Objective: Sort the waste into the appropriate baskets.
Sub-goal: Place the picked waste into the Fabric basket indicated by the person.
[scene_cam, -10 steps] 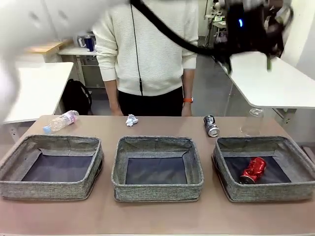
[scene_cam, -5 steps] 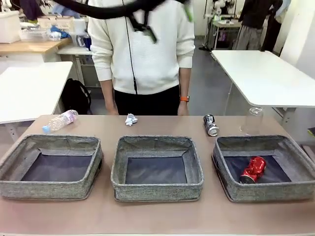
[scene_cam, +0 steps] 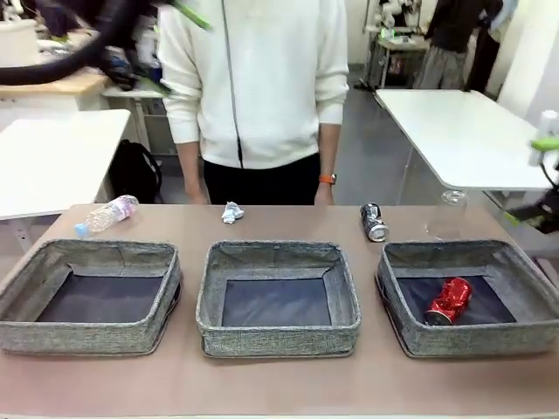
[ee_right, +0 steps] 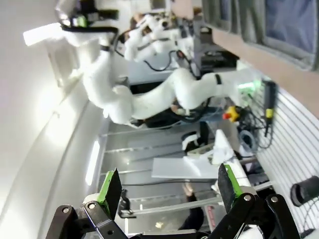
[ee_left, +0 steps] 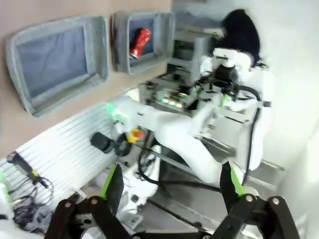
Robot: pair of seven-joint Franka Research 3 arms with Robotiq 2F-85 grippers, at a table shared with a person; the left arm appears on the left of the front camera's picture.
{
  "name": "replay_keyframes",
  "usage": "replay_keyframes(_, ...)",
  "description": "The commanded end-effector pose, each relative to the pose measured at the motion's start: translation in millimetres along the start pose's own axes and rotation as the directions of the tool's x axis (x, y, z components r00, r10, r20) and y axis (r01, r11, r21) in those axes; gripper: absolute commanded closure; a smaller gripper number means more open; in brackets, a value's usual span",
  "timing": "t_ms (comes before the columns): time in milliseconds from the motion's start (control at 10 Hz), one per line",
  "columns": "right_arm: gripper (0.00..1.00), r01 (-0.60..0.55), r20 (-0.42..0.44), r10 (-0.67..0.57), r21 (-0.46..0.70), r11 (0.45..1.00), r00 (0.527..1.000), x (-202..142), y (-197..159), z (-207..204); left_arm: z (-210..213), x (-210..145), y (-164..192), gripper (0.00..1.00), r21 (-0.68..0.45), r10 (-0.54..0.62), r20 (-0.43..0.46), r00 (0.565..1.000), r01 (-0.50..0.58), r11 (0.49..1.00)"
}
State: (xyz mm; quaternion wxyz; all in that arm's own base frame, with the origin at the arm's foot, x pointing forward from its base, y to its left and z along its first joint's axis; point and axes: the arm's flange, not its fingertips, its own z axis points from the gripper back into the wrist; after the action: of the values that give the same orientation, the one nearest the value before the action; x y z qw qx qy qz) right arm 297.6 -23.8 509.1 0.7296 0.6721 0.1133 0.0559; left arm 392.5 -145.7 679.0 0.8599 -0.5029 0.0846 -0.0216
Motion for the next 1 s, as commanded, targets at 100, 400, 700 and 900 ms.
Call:
replay_keyframes(100,0.0,0.114,0.21,-0.125,0.066,0.991,0.97,1,31,-30,36,-73,105,0.0,-0.25,0.009,0.067,0.998,0.008,0.968)
replay_keyframes(400,0.0,0.141,0.313,-0.165,0.096,0.985,0.935,7,44,-35,30,-113,199,0.0,-0.423,0.103,0.109,0.989,-0.048,0.905)
replay_keyframes(700,0.0,0.128,0.301,-0.143,0.067,0.989,0.943,8,42,-25,38,-105,191,0.0,-0.364,0.1,0.092,0.991,-0.06,0.93)
replay_keyframes(900,0.0,0.128,0.301,-0.143,0.067,0.989,0.943,8,42,-25,38,-105,191,0.0,-0.364,0.1,0.092,0.991,-0.06,0.93)
